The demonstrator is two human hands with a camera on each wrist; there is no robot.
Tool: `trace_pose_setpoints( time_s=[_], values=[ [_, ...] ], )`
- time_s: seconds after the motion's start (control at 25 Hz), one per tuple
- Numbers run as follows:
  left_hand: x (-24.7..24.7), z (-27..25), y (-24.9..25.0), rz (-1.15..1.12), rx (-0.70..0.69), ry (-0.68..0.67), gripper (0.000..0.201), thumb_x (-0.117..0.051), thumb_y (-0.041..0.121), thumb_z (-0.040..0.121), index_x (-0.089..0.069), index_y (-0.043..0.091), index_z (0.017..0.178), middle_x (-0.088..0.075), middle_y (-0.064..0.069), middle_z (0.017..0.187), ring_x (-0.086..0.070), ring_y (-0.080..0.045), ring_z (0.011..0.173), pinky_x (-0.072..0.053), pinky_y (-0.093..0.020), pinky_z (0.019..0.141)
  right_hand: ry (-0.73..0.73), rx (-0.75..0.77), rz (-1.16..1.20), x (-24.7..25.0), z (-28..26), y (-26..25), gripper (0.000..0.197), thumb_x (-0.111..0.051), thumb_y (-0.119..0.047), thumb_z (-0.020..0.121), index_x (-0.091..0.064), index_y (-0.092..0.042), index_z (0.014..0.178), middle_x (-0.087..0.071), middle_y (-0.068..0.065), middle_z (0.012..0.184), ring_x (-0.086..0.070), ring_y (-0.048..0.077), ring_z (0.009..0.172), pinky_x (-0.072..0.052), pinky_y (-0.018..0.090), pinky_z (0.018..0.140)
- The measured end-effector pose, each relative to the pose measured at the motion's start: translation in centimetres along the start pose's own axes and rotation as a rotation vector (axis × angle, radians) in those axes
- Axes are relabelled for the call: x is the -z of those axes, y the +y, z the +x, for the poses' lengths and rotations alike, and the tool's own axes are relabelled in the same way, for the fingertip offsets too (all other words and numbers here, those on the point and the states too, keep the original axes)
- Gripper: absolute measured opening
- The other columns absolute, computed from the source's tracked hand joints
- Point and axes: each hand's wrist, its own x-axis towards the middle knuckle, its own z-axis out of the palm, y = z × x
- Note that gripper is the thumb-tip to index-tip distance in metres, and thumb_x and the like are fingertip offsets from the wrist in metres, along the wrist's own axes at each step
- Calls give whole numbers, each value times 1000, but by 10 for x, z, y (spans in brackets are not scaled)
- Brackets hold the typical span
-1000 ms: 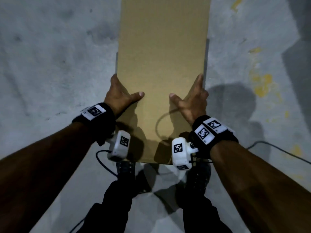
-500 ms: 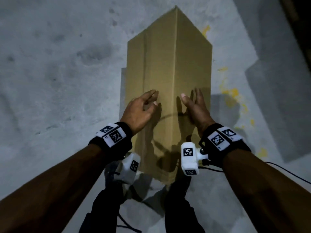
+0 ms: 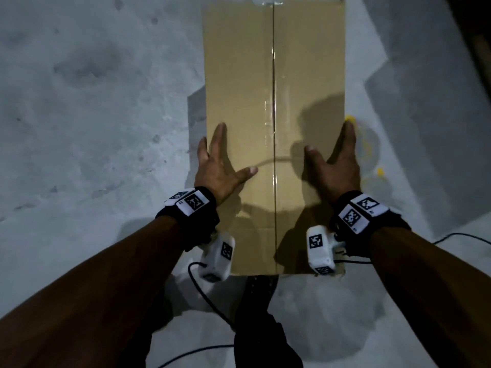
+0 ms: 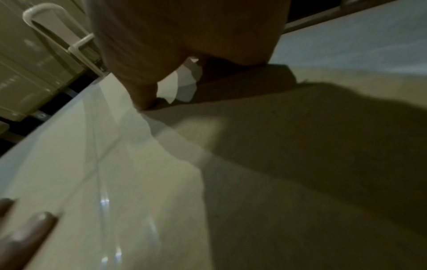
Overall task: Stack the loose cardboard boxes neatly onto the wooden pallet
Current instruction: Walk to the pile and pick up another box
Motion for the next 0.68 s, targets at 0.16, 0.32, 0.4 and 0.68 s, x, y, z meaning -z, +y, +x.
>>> trace_pose_setpoints(
  time_s=[0.16, 0.32, 0.4, 0.68],
  values=[
    [-27, 3, -2, -85, -55, 142, 124, -86, 45, 69, 1, 36, 158, -7, 1, 166, -13, -17, 150, -16, -24, 111, -85, 69, 1, 15, 9, 28, 101, -72, -48, 88, -2, -41, 160, -20, -3, 166, -25, 24, 149, -21, 30, 112],
    [-27, 0, -2, -147, -22, 177, 126, -88, 45, 68, 2, 42, 156, -17, 3, 164, -24, -20, 148, -23, -26, 112, -102, 79, 16, 16, 12, 28, 105, -76, -48, 85, -2, -42, 159, -21, -4, 166, -29, 25, 149, -26, 36, 117],
    [-19, -5, 0, -119, -21, 169, 123, -87, 44, 70, 2, 42, 156, -18, 3, 164, -26, -22, 147, -24, -27, 113, -101, 79, -4, 14, 6, 23, 105, -76, -49, 85, -1, -43, 159, -22, -3, 166, -31, 27, 148, -26, 38, 118],
    [58, -57, 30, -86, -84, 163, 122, -85, 41, 73, 3, 38, 157, -10, 7, 166, -18, -18, 149, -17, -24, 110, -36, 110, 45, 29, -61, -34, 107, -75, -58, 80, -1, -50, 156, -22, -12, 165, -33, 24, 147, -29, 47, 120]
  ],
)
